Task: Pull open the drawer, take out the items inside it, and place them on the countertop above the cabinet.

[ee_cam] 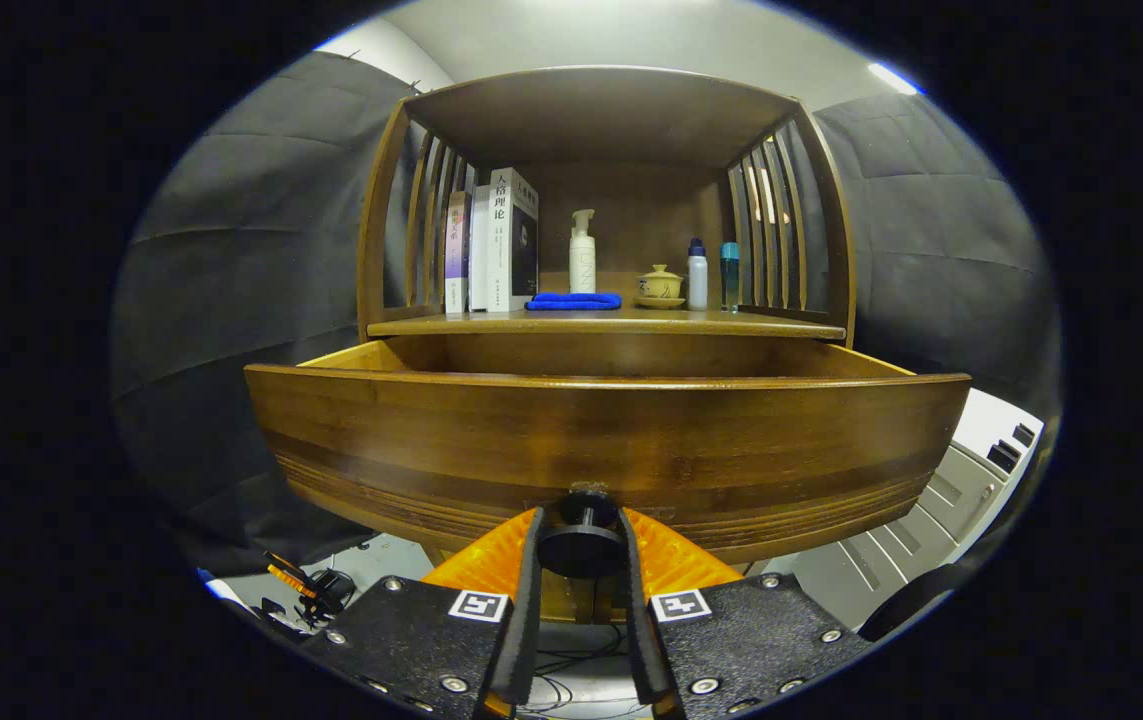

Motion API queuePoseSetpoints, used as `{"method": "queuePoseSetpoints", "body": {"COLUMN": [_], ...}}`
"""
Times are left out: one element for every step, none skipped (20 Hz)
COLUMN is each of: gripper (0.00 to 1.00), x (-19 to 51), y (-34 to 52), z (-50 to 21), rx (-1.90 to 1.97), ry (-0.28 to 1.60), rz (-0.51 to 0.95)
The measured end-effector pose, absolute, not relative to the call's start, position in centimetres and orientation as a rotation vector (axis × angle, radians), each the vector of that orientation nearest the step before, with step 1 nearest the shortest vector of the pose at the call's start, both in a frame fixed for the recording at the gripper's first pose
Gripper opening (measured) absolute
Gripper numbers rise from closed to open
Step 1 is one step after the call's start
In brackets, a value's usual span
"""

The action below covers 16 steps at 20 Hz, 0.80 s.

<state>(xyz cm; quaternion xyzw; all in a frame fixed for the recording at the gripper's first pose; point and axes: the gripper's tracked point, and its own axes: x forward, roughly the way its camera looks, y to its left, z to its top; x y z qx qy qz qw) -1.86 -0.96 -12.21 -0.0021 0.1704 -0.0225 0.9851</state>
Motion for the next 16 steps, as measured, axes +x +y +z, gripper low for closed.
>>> {"method": "queuePoseSetpoints", "body": {"gripper": [0.38,0.38,0.38,0.38,0.38,0.38,0.38,0.38,0.38,0.38,0.38,0.38,0.38,0.38,0.38,0.38], "x": [-2.0,-2.0,-2.1,-2.1,-2.2,-2.2,-2.2,-2.3,-2.5,-2.9,-3.2,-3.3,-3.5,-3.6,-3.6,-3.7], "y": [-0.9,-0.9,-0.9,-0.9,-0.8,-0.7,-0.6,-0.5,-0.4,-0.4,-0.4,-0.2,-0.2,-0.2,-0.1,-0.1], "z": [-12.2,-12.2,-12.1,-12.1,-12.0,-11.9,-11.9,-11.9,-11.8,-11.9,-11.9,-11.8,-11.8,-11.8,-11.9,-11.8], "rx": [-0.009,-0.007,-0.009,-0.013,-0.019,-0.022,-0.022,-0.024,-0.029,-0.03,-0.026,-0.026,-0.033,-0.028,-0.023,-0.02], "ry": [0.344,0.342,0.338,0.336,0.332,0.329,0.326,0.325,0.321,0.319,0.312,0.313,0.315,0.314,0.316,0.314], "rz": [-0.039,-0.035,-0.032,-0.03,-0.027,-0.026,-0.026,-0.022,-0.016,-0.016,-0.018,-0.018,-0.019,-0.017,-0.018,-0.022]}}
